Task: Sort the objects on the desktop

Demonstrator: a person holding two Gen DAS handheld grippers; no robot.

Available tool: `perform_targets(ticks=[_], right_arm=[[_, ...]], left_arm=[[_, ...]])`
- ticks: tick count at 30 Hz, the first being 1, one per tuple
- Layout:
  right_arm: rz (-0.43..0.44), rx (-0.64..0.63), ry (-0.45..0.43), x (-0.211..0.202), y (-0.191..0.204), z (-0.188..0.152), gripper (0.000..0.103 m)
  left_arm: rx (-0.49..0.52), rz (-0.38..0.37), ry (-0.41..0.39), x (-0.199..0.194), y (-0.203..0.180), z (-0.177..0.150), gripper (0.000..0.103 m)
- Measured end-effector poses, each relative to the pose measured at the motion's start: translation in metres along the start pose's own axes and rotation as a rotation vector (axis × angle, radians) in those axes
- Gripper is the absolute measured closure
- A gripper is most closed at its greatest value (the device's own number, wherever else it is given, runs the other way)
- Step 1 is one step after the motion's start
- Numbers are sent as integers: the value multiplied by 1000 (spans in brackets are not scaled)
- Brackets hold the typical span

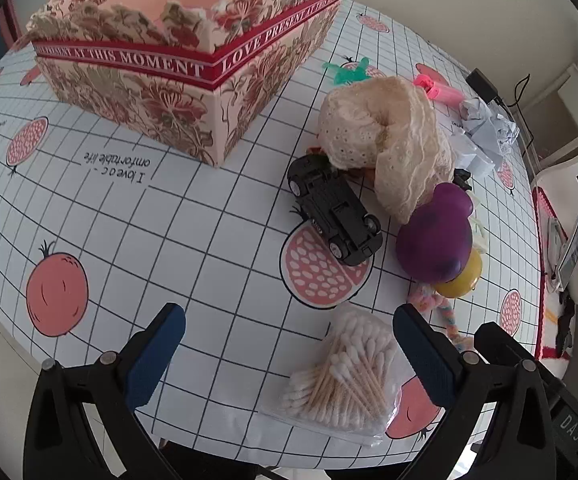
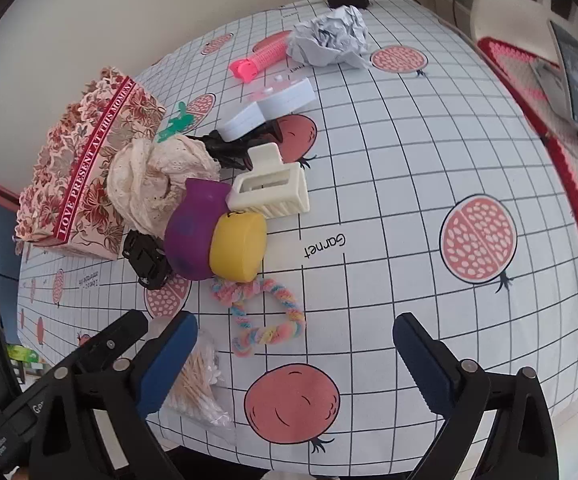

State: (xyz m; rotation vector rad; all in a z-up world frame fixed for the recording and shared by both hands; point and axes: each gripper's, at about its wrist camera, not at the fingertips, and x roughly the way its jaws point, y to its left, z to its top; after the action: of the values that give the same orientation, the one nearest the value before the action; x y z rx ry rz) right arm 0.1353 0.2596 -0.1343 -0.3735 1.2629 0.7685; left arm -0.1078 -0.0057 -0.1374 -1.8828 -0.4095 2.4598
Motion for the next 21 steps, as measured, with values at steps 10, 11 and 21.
perform_targets(ticks=[10,11,21], right_arm=[[26,81,29,7,-12,-7,26],[32,78,27,6,-10,-8,28],[22,29,22,9,9,-15,64]], left_arm=[[-5,-9,0,-1,-2,-2,0],[-2,-7,2,-1,-2,-4,0],[-39,-3,19,-1,6,-5,0]])
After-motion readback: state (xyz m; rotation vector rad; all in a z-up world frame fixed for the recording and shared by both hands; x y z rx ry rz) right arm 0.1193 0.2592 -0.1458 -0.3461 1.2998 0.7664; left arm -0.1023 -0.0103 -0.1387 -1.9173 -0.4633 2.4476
